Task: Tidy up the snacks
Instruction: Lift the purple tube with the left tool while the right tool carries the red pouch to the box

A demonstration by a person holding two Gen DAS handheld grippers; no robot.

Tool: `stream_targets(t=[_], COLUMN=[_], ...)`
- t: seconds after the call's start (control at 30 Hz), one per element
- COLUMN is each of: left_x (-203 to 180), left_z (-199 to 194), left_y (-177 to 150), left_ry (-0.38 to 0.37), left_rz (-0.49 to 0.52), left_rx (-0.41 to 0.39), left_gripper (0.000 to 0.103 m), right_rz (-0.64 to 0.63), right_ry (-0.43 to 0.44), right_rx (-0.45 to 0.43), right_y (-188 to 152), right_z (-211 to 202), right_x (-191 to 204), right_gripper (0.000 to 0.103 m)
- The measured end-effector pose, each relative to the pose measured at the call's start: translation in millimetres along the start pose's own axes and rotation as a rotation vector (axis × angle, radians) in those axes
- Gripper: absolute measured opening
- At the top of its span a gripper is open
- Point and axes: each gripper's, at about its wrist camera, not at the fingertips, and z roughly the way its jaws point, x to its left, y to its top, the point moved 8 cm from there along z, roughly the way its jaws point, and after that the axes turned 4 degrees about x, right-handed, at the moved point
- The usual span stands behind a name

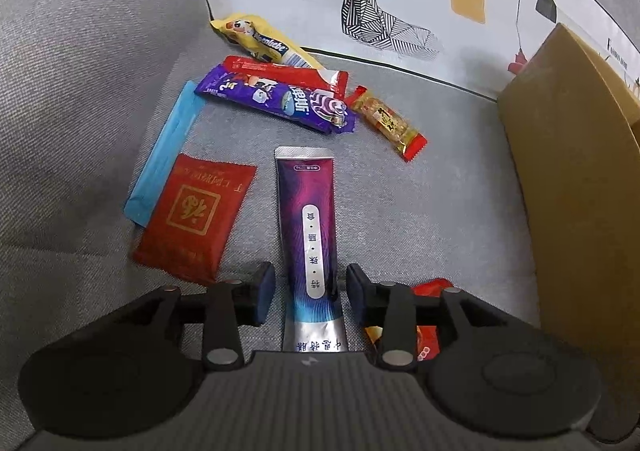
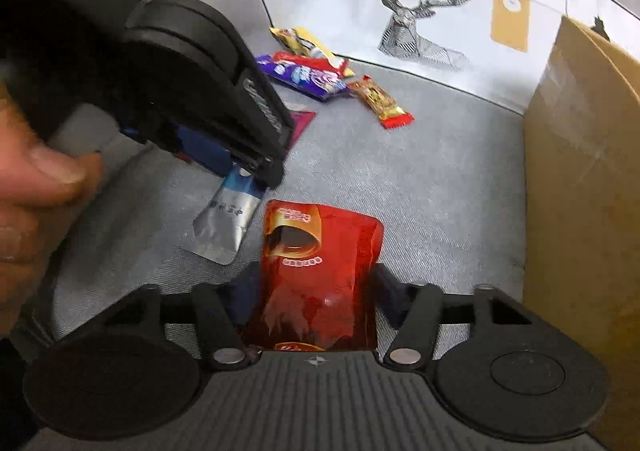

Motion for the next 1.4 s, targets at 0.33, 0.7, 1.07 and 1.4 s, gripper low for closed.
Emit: stream_targets(t=[0.33,0.7,1.07,1.4], left_x=[-4.6,-12.0,-34.4,-80.7], left_z=[-2.4,-27.7,-65.0,-75.6], left_y=[0.5,11.3,22.7,32.4], left_ry=[0.035,0.017,0.023,0.045], left_rz=[0.025,0.017,0.026,0.097], left_rx=[-0.011,-0.079,-0.171,-0.25], left_gripper=[0.026,0.025,0.025,0.025], right_rz=[0.078,0.113,0.087,0.172], right_ry=[-0.002,0.039,0.026,-0.066], right_rx=[-0.114,-0.302,-0.483,-0.534], right_y=[15.2,56.5,67.7,48.0], right_z=[-28.9,-109.4,-174.1,-175.2], right_x=[-23.3,-46.7,-118.7,-154.4], right_gripper=[0.05,0.05,0.05,0.05])
